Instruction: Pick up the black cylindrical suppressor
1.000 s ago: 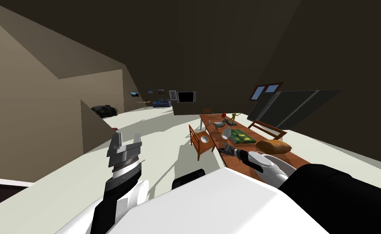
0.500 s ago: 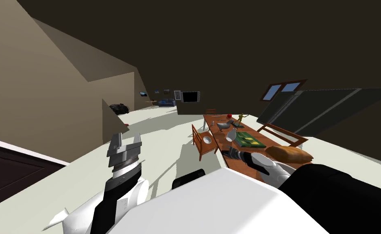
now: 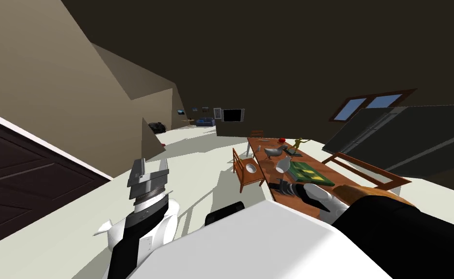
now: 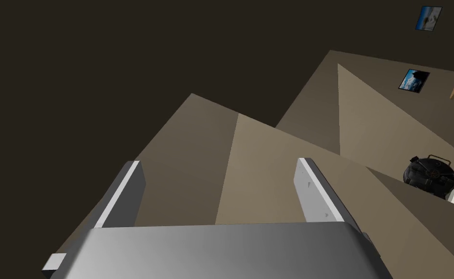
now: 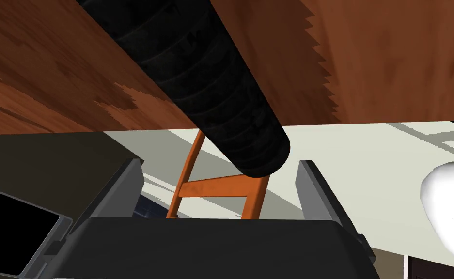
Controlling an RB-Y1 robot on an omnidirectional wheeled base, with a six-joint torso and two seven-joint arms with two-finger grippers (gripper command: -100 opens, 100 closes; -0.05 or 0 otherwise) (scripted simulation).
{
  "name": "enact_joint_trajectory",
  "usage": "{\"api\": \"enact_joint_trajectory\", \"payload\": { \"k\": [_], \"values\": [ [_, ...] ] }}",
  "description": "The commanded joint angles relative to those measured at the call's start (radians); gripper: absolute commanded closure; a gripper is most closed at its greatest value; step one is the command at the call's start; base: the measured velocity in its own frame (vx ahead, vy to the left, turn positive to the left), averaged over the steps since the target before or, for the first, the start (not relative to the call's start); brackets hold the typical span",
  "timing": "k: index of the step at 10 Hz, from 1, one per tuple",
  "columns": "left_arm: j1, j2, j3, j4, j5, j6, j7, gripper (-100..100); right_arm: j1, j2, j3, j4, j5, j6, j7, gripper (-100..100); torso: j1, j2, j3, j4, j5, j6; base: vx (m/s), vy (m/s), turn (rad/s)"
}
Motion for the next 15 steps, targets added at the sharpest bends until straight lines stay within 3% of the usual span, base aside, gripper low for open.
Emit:
{"api": "enact_joint_trajectory", "payload": {
  "k": [1, 2, 4, 5, 8, 12, 13, 14, 15],
  "values": [
    [0.000, 0.000, 0.000, 0.000, 0.000, 0.000, 0.000, 0, 0.012, -0.025, 0.006, 0.018, 0.050, 0.001, -0.010, -100, 0.000, 0.000, 0.000, 0.000, 0.000, 0.000, -0.011, -0.002, 0.199],
    [0.000, 0.000, 0.000, 0.000, 0.000, 0.000, 0.000, 0, 0.012, -0.025, 0.006, 0.018, 0.064, 0.001, -0.010, -100, 0.001, 0.000, 0.000, 0.000, 0.000, -0.001, -0.008, -0.005, 0.098],
    [0.000, 0.000, 0.000, 0.000, 0.000, 0.000, 0.000, 0, 0.010, -0.054, 0.015, 0.087, 0.126, -0.008, 0.015, -100, 0.001, -0.001, 0.000, 0.000, 0.000, -0.001, -0.007, -0.003, 0.229],
    [0.000, 0.000, 0.000, 0.000, 0.000, 0.000, 0.000, 0, 0.010, -0.054, 0.015, 0.087, 0.140, -0.008, 0.015, -100, 0.000, -0.001, -0.001, 0.000, 0.000, -0.001, -0.001, -0.011, 0.079],
    [0.000, 0.000, 0.000, 0.000, 0.000, 0.000, 0.000, 0, 0.009, -0.087, 0.030, 0.171, 0.230, -0.019, 0.049, -100, 0.001, -0.001, -0.001, 0.000, 0.000, 0.000, 0.001, -0.003, 0.166],
    [0.000, 0.000, 0.000, 0.000, 0.000, 0.000, 0.000, 0, 0.010, -0.101, 0.042, 0.218, 0.279, -0.024, 0.071, -100, 0.001, -0.002, -0.001, 0.000, 0.000, 0.000, 0.004, -0.002, 0.078],
    [0.000, 0.000, 0.000, 0.000, 0.000, 0.000, 0.000, 0, 0.012, -0.098, 0.042, 0.204, 0.275, -0.021, 0.059, -100, 0.001, -0.002, -0.001, 0.000, 0.000, 0.000, 0.002, -0.002, 0.013],
    [0.000, 0.000, 0.000, 0.000, 0.000, 0.000, 0.000, 0, 0.011, -0.098, 0.042, 0.206, 0.276, -0.021, 0.062, 0, 0.001, -0.001, -0.001, 0.000, 0.000, 0.000, 0.000, 0.000, 0.000],
    [0.000, 0.000, 0.000, 0.000, 0.000, 0.000, 0.000, 0, 0.026, -0.107, 0.084, 0.222, 0.226, 0.008, 0.089, -100, 0.001, -0.001, -0.001, 0.000, 0.000, 0.000, -0.022, -0.004, 0.209]
  ]
}}
